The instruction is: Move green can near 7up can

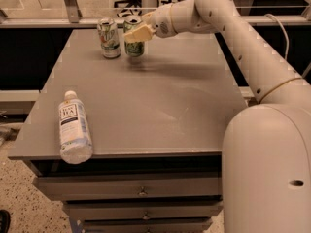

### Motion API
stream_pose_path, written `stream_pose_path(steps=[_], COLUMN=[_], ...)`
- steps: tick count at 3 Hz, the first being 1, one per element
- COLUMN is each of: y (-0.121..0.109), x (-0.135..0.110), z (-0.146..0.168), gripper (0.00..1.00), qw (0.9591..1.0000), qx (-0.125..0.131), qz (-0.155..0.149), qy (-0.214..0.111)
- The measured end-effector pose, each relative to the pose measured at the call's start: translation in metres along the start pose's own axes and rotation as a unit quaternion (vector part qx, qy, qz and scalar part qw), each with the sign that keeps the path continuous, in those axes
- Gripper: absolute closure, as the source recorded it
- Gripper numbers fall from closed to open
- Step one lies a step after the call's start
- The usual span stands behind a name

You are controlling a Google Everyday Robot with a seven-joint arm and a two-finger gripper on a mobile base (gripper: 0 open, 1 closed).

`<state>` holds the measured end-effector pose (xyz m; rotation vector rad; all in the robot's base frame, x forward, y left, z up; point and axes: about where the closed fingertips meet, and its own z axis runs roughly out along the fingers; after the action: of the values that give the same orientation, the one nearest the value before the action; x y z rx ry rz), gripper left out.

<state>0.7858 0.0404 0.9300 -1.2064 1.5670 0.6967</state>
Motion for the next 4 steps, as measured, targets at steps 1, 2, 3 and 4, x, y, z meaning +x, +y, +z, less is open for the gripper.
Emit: stream_pose_path(steps=[1, 2, 3, 4], y=[-0.003, -0.005, -0.006, -0.006], x=[0.004, 0.007, 0.009, 0.012], z=[0.016, 0.025, 0.029, 0.032], gripper=[0.87, 0.63, 0.41, 0.1], qw=[1.0, 0.9999, 0.9998, 0.9997], qx=[-0.004, -0.005, -0.005, -0.009], qz=[0.005, 0.008, 0.011, 0.017], qy=[0.007, 0.012, 0.014, 0.014])
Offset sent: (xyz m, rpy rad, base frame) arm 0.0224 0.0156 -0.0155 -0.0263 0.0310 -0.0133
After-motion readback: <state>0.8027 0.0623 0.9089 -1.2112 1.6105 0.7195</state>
